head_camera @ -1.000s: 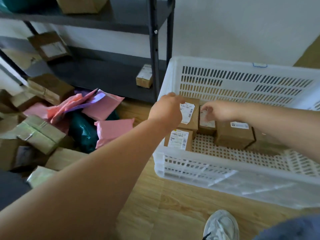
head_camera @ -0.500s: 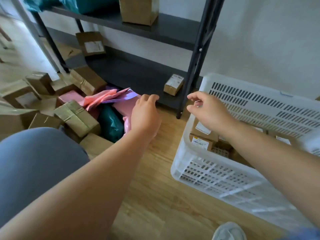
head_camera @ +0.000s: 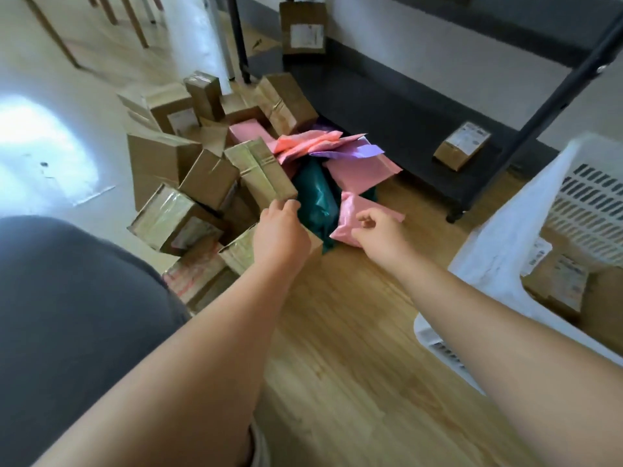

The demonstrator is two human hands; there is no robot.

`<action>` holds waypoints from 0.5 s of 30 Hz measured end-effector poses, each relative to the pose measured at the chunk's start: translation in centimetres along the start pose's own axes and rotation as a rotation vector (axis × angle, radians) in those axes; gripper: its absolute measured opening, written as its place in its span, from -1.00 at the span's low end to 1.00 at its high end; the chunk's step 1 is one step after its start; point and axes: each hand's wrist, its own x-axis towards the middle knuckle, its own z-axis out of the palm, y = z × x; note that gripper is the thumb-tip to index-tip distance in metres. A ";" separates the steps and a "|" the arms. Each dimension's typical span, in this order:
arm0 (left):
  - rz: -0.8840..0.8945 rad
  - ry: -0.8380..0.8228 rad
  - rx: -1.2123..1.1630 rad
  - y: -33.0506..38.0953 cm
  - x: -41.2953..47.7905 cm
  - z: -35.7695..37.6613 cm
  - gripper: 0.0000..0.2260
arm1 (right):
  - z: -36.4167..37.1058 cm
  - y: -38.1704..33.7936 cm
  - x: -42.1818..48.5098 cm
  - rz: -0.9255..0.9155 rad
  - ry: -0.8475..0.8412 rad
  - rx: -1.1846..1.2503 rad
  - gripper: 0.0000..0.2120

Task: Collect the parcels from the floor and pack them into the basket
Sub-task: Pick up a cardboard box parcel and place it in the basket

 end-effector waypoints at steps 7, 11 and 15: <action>-0.284 -0.054 0.030 -7.6 -1.4 -0.4 -0.47 | 7.1 -1.4 -0.3 0.018 -0.215 -0.038 -0.59; -0.456 -0.119 -0.047 -11.5 -0.9 -0.3 -0.48 | 9.9 -1.9 -0.5 0.052 -0.283 -0.016 -0.53; -0.471 -0.219 -0.174 -11.5 -0.4 0.1 -0.42 | 11.6 -2.3 -0.8 0.070 -0.337 -0.022 -0.46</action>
